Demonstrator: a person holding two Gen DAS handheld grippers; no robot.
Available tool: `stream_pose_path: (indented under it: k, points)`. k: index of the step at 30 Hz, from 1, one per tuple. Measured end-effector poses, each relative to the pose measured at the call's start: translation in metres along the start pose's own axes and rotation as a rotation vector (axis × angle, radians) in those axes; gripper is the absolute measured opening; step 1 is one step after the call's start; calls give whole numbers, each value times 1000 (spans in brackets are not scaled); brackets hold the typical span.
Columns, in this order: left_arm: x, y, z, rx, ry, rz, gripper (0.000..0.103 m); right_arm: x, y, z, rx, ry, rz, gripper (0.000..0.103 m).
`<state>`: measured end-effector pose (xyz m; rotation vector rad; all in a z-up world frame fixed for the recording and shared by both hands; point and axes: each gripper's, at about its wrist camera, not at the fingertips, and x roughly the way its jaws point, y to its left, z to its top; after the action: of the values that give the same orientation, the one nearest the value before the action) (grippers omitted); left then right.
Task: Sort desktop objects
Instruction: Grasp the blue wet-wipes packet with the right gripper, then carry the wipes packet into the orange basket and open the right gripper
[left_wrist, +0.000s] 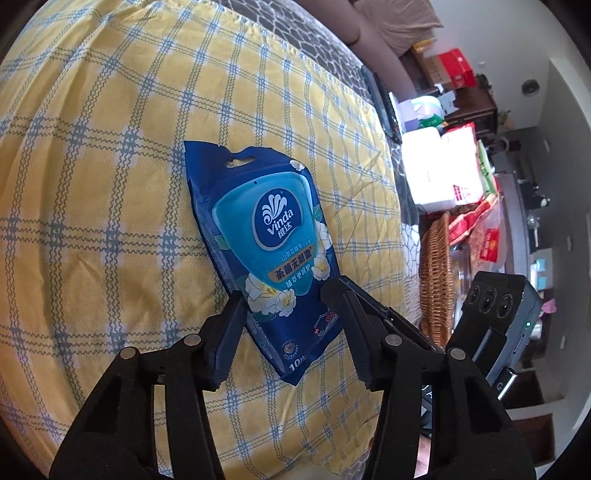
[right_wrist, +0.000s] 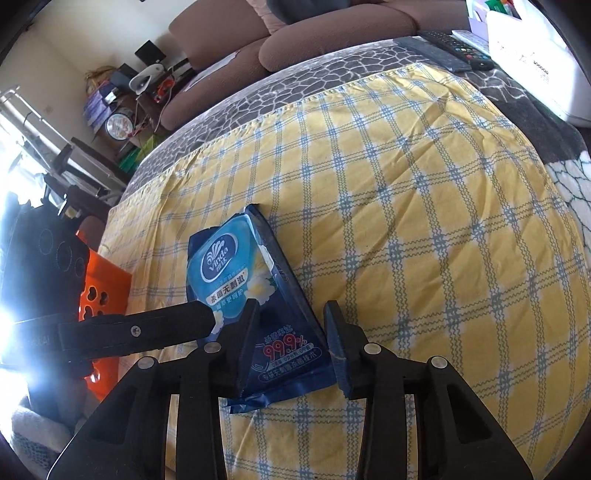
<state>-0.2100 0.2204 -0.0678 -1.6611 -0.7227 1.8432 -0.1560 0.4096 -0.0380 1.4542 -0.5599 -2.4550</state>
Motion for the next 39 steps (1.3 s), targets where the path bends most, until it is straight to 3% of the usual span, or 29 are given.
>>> stream_pose_path:
  k: [16,27,39]
  points:
    - [-3,-1,1,-1,-15,3,41,2,-2,-5,58,30,103,37]
    - [-25,-13,-6,7,-29,-32,41,-23,24,-3,-6,-4,64,35]
    - [-89,-37,-23,29,-87,-96,41,-72,75,-1,-85,-68,39,34]
